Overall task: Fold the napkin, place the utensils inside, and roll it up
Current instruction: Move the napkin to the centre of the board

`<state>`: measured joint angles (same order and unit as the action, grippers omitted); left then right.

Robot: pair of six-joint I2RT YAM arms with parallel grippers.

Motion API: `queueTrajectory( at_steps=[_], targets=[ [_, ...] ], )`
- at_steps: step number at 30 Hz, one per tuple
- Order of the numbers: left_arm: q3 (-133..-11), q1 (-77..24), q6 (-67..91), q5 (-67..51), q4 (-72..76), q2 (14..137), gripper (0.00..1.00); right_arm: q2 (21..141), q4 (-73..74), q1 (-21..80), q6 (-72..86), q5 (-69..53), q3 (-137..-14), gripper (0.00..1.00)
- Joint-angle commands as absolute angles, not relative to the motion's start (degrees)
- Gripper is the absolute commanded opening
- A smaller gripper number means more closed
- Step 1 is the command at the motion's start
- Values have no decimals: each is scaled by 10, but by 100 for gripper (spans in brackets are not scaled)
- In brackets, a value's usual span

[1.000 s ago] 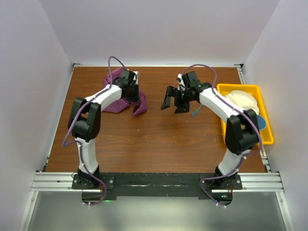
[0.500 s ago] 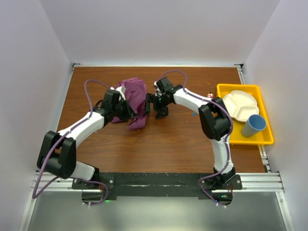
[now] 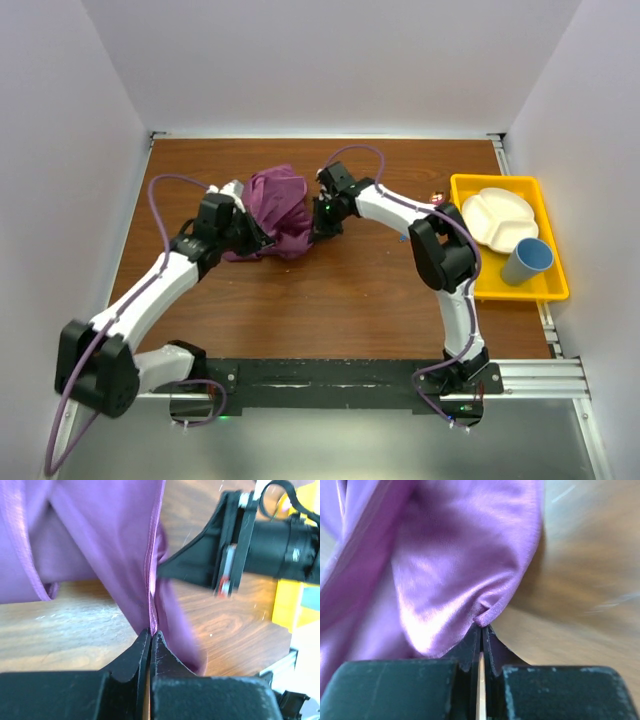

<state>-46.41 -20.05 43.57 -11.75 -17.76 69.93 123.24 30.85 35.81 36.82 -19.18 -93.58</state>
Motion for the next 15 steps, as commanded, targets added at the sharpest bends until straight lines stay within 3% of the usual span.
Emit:
queueTrajectory(
  at_steps=[1, 4, 6, 7, 9, 10, 11, 12, 15],
  targets=[
    [-442, -200, 455, -59, -242, 597, 0, 1151, 391, 305, 295, -65, -955, 0],
    [-397, -200, 439, -122, -272, 565, 1, 1100, 425, 287, 244, 15, -928, 0],
    [-375, -200, 420, -228, -264, 550, 9, 1074, 428, 283, 213, 35, -904, 0],
    [-359, -202, 418, -255, -265, 529, 24, 1068, 435, 283, 206, 44, -899, 0],
    [-358, -204, 406, -271, -299, 497, 39, 1059, 452, 283, 179, 66, -895, 2],
    [-373, -204, 398, -256, -314, 462, 54, 1054, 469, 283, 165, 92, -895, 13],
    [-384, -204, 385, -218, -327, 448, 65, 1049, 479, 283, 159, 112, -898, 46],
    [-396, -204, 381, -192, -351, 438, 77, 1035, 485, 283, 155, 126, -901, 59],
    [-425, -202, 379, -110, -344, 452, 81, 1019, 458, 282, 148, 69, -913, 88]
  ],
)
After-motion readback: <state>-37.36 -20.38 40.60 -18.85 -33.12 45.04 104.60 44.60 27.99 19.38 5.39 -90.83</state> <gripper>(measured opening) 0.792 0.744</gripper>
